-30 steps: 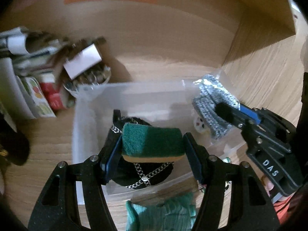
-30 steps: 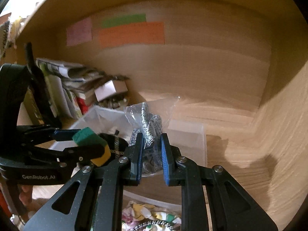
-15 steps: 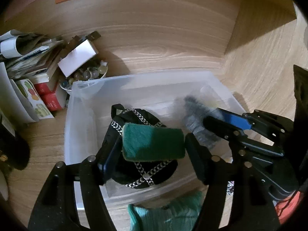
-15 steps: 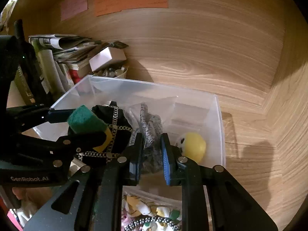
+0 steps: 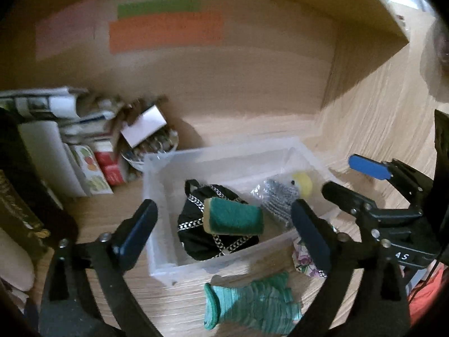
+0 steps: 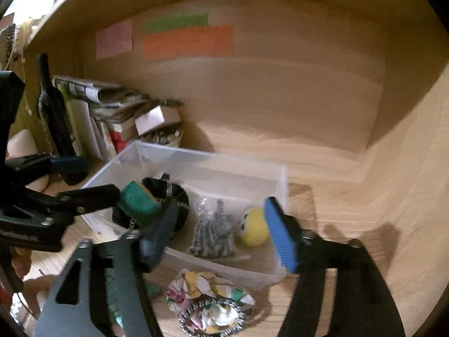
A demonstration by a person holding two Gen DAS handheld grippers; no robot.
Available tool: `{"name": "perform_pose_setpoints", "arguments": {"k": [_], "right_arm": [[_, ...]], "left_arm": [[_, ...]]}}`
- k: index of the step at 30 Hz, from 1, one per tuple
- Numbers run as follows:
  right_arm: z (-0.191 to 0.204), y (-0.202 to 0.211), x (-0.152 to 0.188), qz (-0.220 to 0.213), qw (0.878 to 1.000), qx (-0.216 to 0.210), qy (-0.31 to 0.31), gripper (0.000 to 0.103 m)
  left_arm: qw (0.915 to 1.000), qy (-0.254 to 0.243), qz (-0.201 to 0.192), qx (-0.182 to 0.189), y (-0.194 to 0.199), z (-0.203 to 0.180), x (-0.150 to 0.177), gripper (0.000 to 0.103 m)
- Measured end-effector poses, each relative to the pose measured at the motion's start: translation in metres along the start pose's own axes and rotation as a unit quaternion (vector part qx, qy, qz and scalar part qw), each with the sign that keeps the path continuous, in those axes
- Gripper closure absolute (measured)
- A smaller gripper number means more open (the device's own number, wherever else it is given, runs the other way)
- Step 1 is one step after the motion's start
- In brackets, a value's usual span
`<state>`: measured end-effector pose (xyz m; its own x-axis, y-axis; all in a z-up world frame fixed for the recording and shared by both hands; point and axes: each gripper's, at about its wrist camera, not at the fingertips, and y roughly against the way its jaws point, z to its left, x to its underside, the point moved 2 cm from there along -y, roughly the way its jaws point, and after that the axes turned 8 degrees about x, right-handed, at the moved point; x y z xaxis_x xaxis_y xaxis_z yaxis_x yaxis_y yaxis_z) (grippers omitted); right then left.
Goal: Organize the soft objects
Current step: 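Lower the sponge and glove bag into the clear bin and open both tools, then grasp the green knit glove with the left tool while the right tool grasps the braided hair tie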
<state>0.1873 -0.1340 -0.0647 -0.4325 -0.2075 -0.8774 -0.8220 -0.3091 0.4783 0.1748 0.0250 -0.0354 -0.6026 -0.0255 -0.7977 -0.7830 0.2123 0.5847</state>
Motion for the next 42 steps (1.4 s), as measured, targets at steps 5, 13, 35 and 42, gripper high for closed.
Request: {"name": "perform_pose_setpoints", "arguments": {"k": [5,13,35,42], "right_arm": [[-0.004,0.017,0.014,-0.001,1.000,0.011,0.009,0.033],[-0.017,0.030,0.047,0.017,0.999,0.034,0.003,0.033],[-0.017,0.004,0.100,0.115,0.993,0.007,-0.025,0.094],[-0.021,0.017,0.093,0.089,0.995,0.010,-0.034,0.096]], "left_arm": [[0.9999,-0.003,0.017,0.001,0.008,0.003,0.015,0.004],[0.9974,-0.021,0.066,-0.020,-0.002,0.013,0.054,0.004],[0.9880,-0.005,0.145,0.052,-0.038,0.013,0.095,0.046],[0.9881,0.008,0.139,0.066,-0.033,0.015,0.097,0.076]]}}
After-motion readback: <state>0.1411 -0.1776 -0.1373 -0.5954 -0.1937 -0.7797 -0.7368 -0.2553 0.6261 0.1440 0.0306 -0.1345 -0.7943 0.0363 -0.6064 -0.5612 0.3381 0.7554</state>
